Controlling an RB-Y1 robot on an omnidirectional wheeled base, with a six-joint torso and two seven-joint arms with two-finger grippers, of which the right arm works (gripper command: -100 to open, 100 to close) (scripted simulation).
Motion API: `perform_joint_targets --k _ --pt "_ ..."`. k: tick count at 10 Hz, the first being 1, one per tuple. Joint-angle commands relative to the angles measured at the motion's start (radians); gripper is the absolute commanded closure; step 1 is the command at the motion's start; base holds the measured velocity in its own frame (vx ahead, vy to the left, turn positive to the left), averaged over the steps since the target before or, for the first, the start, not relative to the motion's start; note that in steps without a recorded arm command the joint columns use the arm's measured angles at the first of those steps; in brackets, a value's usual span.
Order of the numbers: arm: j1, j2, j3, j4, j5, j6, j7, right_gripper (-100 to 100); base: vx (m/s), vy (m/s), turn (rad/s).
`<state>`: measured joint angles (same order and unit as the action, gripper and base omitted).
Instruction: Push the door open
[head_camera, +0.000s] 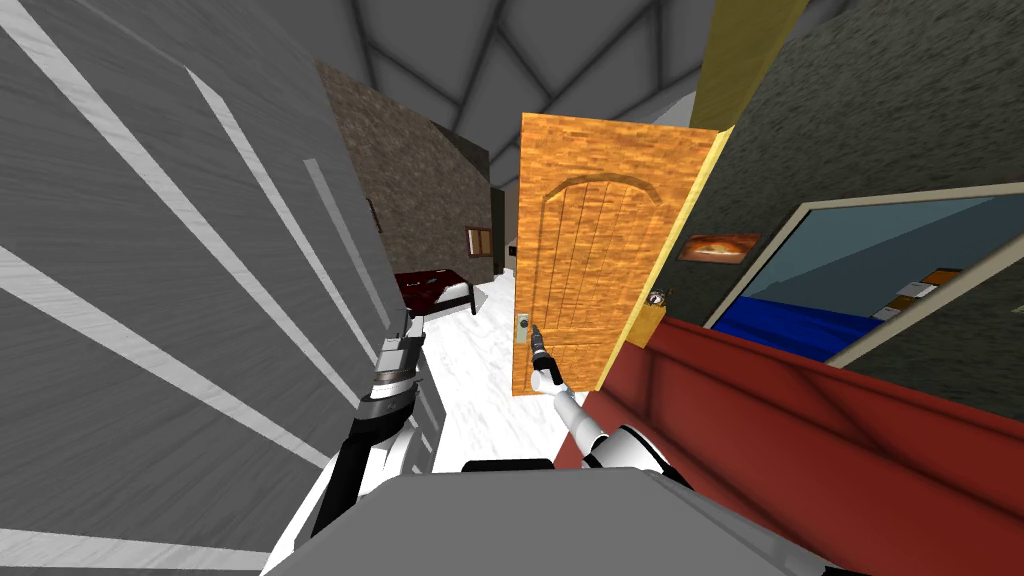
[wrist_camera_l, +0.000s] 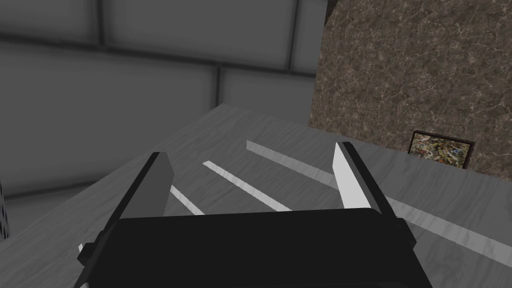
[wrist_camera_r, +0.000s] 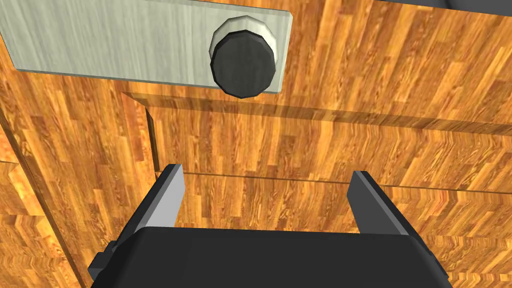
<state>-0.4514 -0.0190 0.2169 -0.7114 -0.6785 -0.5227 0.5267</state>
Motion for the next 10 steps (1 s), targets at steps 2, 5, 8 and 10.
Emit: perform_joint_targets --k 2,5,8,10 --pt "-0.002 -0.006 -0.001 0.008 0.000 -0.011 -0.002 -100 0.208 0.000 0.027" --pt "-0.001 0.039 -0.004 0.012 0.000 -0.020 0.001 -100 0.213 0.057 0.028" --pt "-0.002 0.025 -0.006 0.009 -0.001 -0.015 0.002 100 0.013 0.005 0.002" --pt "-0.002 0.025 -0.006 0.009 -0.001 -0.015 0.002 100 -0.023 -0.006 0.005"
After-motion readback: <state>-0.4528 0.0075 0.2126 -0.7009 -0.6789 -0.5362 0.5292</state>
